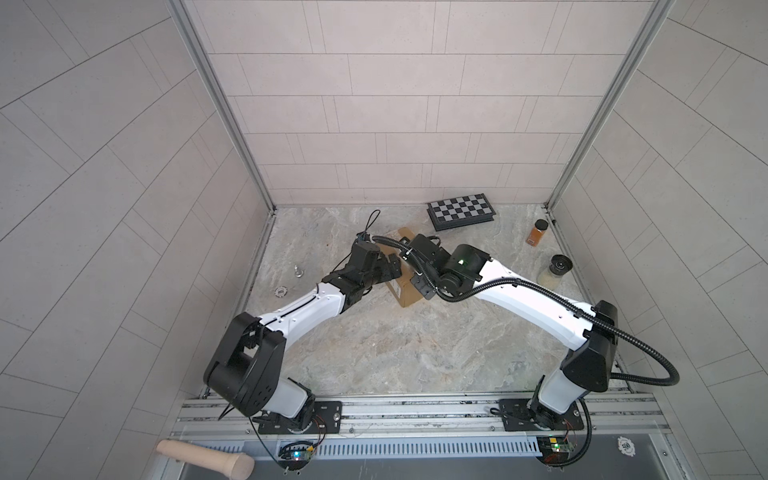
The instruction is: Unpack the express box
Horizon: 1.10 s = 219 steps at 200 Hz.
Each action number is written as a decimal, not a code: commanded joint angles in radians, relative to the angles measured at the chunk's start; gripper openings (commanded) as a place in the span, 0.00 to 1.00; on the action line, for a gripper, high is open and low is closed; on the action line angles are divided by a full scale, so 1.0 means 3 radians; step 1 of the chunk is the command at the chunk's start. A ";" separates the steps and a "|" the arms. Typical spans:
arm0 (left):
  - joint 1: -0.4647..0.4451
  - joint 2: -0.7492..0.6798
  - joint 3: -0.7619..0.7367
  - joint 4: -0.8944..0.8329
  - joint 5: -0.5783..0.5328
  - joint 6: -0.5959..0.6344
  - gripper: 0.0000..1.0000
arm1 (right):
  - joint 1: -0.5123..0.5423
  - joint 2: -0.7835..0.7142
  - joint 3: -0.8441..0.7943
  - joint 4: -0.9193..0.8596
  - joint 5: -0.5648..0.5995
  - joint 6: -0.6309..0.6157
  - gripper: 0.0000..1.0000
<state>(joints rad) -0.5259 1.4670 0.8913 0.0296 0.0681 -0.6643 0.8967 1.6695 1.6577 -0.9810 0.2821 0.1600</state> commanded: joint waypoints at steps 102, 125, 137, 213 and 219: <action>-0.0012 0.0344 0.0120 -0.0972 -0.0722 -0.0188 0.98 | -0.0003 -0.0269 0.0071 -0.0634 0.0109 -0.0088 0.00; -0.0016 0.0361 0.0130 -0.0975 -0.0726 -0.0197 0.98 | -0.0003 -0.0333 0.0018 -0.0737 0.0109 -0.0064 0.00; -0.0016 0.0356 0.0131 -0.0973 -0.0728 -0.0195 0.98 | -0.0003 -0.0362 0.0002 -0.0773 0.0089 -0.0050 0.00; -0.0016 0.0277 0.0087 -0.0853 -0.0645 -0.0199 0.98 | -0.0003 -0.0203 -0.0066 -0.0323 -0.0068 -0.0043 0.00; -0.0013 0.0269 0.0082 -0.0833 -0.0632 -0.0199 0.98 | -0.0003 -0.0163 -0.0062 -0.0275 -0.0072 -0.0043 0.00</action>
<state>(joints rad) -0.5415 1.5257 0.9619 -0.0593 -0.0750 -0.7441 0.8967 1.5795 1.6432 -1.0622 0.2615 0.1364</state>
